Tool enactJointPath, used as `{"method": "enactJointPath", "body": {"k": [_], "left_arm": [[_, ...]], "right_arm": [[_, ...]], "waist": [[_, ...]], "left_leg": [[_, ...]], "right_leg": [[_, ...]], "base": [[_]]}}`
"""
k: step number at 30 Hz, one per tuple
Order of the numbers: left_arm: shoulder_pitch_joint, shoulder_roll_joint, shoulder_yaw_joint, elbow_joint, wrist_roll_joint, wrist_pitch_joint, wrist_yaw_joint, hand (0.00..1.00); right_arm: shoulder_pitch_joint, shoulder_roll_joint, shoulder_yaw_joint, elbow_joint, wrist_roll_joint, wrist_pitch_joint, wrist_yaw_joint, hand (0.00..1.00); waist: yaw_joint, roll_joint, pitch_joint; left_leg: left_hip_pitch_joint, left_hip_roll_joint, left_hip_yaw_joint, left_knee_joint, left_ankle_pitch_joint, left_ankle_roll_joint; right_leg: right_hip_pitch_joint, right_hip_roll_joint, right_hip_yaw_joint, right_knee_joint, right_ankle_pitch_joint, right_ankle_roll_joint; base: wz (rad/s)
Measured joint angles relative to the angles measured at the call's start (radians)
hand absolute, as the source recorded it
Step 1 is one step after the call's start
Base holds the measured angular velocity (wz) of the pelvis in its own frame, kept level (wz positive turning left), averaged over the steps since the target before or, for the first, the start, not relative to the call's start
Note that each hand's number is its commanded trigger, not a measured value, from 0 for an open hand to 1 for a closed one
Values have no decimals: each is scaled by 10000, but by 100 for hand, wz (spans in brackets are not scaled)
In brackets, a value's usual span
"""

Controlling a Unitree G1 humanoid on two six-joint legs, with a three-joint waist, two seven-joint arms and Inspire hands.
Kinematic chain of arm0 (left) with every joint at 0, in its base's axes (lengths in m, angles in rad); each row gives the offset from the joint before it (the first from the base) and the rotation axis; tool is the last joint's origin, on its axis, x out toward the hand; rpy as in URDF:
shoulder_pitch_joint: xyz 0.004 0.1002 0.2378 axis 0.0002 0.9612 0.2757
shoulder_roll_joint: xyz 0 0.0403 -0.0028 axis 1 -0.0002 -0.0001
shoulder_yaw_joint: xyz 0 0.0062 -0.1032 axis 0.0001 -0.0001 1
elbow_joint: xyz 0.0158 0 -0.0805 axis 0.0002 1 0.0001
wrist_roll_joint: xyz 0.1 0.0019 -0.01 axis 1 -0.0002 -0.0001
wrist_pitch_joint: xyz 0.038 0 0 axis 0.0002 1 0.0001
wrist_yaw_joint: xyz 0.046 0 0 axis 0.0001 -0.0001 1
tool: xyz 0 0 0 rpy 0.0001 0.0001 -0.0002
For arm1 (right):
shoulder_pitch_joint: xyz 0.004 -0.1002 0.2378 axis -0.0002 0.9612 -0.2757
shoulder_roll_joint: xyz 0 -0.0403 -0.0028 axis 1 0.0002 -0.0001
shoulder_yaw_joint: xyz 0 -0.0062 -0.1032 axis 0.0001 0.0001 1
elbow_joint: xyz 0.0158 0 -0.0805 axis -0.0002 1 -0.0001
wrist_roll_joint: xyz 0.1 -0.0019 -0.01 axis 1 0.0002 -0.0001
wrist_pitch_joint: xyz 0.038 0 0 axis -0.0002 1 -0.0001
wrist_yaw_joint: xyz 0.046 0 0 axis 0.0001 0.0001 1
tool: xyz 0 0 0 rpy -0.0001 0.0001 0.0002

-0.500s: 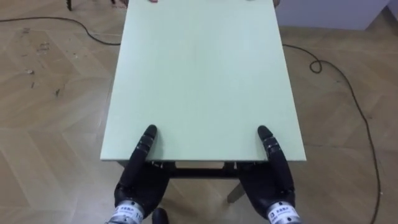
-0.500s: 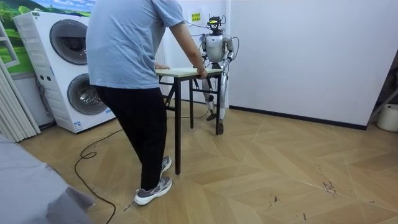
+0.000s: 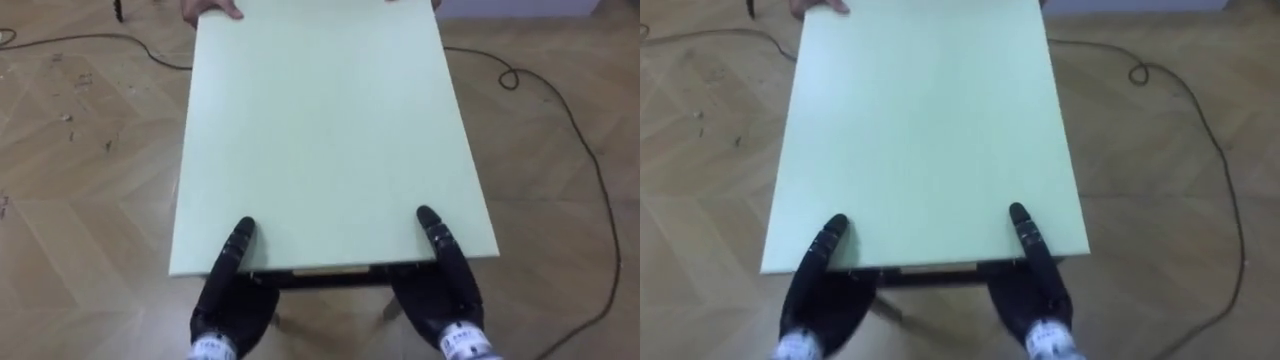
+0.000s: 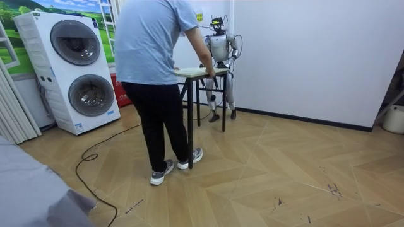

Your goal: Move table with human

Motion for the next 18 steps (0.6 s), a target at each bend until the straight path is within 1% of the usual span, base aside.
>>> {"method": "enactJointPath", "body": {"k": [1,2,3,4,5,6,7,8,9,10,11,12,13,14,15,16,17,18], "left_arm": [[52,-16,61,-109,-3,-13,-109,100],[74,-72,60,-114,13,1,-112,100],[75,-65,58,-113,25,65,-113,100],[0,-62,50,-99,28,56,-110,100],[-76,-61,15,-60,6,35,-106,100],[-242,-55,-69,-48,-14,-73,-85,100],[-479,-48,-171,-30,9,-206,-12,100],[-592,-36,-239,-17,9,-282,50,100],[-756,-34,-319,27,11,-366,128,100],[-837,-42,-400,129,11,-439,128,100],[-843,-57,-429,184,6,-445,128,100],[-842,-109,-490,351,-3,-438,127,100],[-824,-119,-524,510,-1,-430,126,100],[-807,-119,-524,577,0,-416,126,100],[-790,-128,-530,730,40,-390,126,100],[-781,-130,-530,903,59,-386,126,100],[-770,-131,-530,950,56,-382,126,100],[-748,-121,-543,952,0,-359,127,100]], "right_arm": [[-19,-20,64,-144,0,-65,64,100],[-35,-64,97,-144,0,-128,95,100],[-34,-136,176,-137,35,-244,116,100],[-41,-154,200,-146,58,-301,146,100],[-54,-153,198,-145,67,-349,145,100],[-131,-152,128,-142,70,-373,143,100],[-219,-49,7,-141,61,-373,132,100],[-252,-10,-56,-141,57,-368,131,100],[-295,49,-186,-141,44,-331,130,100],[-300,41,-258,-133,24,-306,131,100],[-286,21,-275,-124,-3,-304,132,100],[-177,-24,-280,-114,-37,-336,140,100],[-42,-31,-279,-96,-57,-342,143,100],[9,-29,-278,-67,-100,-342,149,100],[128,-14,-290,-33,-278,-346,154,100],[183,38,-293,50,-407,-339,159,100],[180,60,-296,104,-434,-333,159,100],[166,59,-345,141,-456,-255,159,100]], "waist": [[29,43,19],[60,121,13],[10,164,-1],[-94,160,-1],[-104,161,-1],[-192,182,-9],[-248,180,-9],[-270,176,-13],[-311,162,-22],[-331,133,-43],[-366,131,-44],[-391,135,-47],[-376,81,-76],[-367,47,-96],[-392,-12,-126],[-412,-121,-174],[-398,-192,-193],[-449,-315,-204]], "left_leg": [[-75,43,-103,-100,-498,-291],[-14,101,-163,-300,-788,-307],[240,164,-252,-911,-1145,-336],[481,191,-399,-1655,-1343,-393],[634,198,-398,-2006,-1459,-417],[732,167,-396,-2549,-1738,-400],[701,121,-392,-2978,-1949,-280],[650,99,-391,-3136,-2032,-214],[493,-82,-358,-3319,-2126,-44],[294,-325,-359,-3311,-2081,175],[247,-458,-360,-3318,-2014,291],[249,-765,-348,-3348,-1897,481],[271,-994,-316,-3366,-1805,638],[265,-1117,-310,-3351,-1760,702],[240,-1303,-226,-3302,-1679,834],[221,-1540,-129,-3290,-1574,977],[196,-1666,-88,-3293,-1516,1043],[24,-1877,4,-3199,-1410,1209]], "right_leg": [[-121,43,-426,-349,690,-31],[-233,140,-418,-266,700,-39],[-316,160,-460,-217,700,-38],[-364,168,-460,-255,731,7],[-395,170,-533,-267,757,39],[-589,135,-737,-220,846,63],[-852,51,-866,-123,968,83],[-976,-20,-913,-69,1031,104],[-1201,-182,-937,-79,1213,174],[-1373,-425,-886,-112,1405,243],[-1407,-549,-850,-133,1500,290],[-1381,-783,-794,-177,1639,388],[-1362,-953,-676,-288,1815,452],[-1358,-1032,-626,-300,1915,486],[-1299,-1171,-574,-435,2164,544],[-1277,-1326,-428,-585,2433,616],[-1279,-1378,-304,-693,2602,662],[-1211,-1514,-192,-1077,3031,744]], "base": [[0],[14],[26],[33],[33],[28],[30],[28],[15],[11],[7],[4],[0],[-4],[-5],[-9],[-14],[-7]]}}
